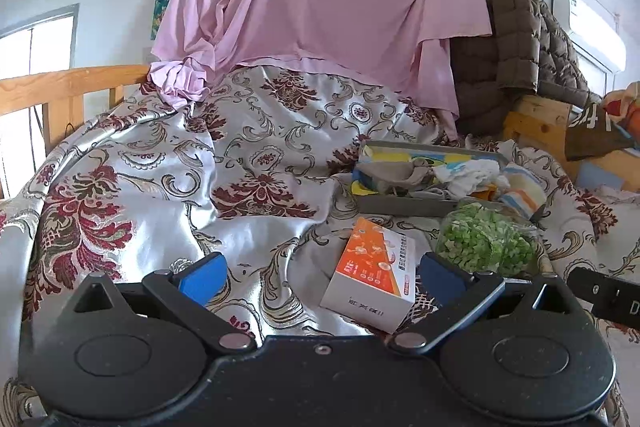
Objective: Organize soft objects
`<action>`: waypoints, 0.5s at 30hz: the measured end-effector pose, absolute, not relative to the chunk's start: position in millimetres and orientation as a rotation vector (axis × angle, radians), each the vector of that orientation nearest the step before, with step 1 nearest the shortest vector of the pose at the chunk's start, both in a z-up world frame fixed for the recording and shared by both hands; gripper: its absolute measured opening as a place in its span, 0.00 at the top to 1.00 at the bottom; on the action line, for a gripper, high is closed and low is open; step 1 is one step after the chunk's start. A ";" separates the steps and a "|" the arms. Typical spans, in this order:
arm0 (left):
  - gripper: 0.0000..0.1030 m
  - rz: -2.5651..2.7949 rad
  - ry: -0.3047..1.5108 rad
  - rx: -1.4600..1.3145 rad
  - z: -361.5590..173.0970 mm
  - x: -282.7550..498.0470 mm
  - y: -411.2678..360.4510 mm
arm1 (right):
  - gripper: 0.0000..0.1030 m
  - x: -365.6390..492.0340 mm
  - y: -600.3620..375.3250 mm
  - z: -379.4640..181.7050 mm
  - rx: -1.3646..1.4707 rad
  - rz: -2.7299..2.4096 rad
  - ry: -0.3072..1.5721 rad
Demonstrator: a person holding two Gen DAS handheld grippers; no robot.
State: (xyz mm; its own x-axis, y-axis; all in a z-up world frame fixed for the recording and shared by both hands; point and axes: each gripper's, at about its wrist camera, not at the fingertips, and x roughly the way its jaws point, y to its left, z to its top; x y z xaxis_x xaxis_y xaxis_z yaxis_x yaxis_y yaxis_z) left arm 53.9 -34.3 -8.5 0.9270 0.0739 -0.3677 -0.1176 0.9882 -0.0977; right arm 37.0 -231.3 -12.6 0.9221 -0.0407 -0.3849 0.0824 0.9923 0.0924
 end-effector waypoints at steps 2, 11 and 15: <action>0.01 0.095 0.372 -0.114 -9.9 53.7 -32.9 | 0.00 36.7 -231.2 -12.7 0.105 -0.064 0.392; 0.01 0.090 0.372 -0.088 -11.4 54.6 -34.1 | 0.00 39.5 -232.1 -14.4 0.110 -0.057 0.410; 0.01 0.089 0.372 -0.086 -11.7 54.4 -34.5 | 0.00 39.9 -232.1 -14.7 0.110 -0.057 0.410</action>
